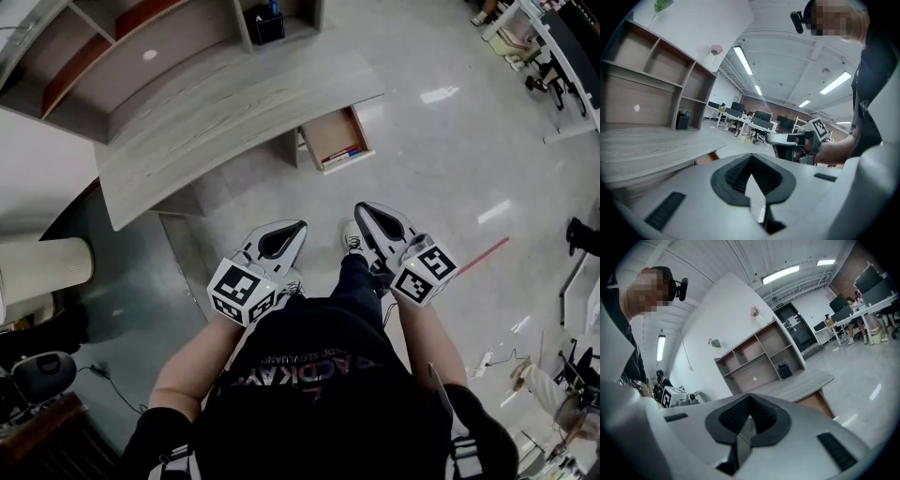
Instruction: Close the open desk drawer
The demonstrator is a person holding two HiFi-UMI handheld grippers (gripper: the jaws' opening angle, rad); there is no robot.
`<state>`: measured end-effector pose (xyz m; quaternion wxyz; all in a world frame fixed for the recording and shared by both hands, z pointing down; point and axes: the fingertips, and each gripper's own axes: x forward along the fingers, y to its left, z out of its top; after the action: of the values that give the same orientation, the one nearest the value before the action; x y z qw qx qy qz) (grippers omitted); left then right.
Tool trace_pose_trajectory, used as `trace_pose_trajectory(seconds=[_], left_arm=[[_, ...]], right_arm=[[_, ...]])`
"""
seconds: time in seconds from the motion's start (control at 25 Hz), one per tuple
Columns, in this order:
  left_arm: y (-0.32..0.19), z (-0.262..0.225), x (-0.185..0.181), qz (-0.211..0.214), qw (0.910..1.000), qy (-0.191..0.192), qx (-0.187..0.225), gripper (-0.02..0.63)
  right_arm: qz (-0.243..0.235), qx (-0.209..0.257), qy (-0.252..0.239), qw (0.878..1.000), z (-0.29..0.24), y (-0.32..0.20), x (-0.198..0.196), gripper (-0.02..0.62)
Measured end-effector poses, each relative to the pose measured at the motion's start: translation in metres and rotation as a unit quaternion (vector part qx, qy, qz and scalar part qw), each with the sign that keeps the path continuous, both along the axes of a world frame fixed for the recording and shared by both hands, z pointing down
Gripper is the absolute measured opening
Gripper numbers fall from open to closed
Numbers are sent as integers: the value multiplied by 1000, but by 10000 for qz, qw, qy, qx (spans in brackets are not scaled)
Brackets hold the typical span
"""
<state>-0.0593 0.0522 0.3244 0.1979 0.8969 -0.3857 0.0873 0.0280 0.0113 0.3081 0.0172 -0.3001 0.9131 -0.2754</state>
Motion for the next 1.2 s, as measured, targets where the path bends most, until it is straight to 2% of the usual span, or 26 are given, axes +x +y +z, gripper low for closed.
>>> trace_pose_trajectory(seconds=[0.36,0.64,1.2], left_arm=[[-53,32,32,-765,9966,-311,13,11],[-67,58,22,-1220,9897,-721,221,10],[-91,157,18,-1655,9772,-1321,-154,11]], right_arm=[[-452,-156,215,9986,34,-58,45,14],[-417,-183,709,9964,76,-81,59,14],[-179,-292,1310,9908,169,-130,97,15]])
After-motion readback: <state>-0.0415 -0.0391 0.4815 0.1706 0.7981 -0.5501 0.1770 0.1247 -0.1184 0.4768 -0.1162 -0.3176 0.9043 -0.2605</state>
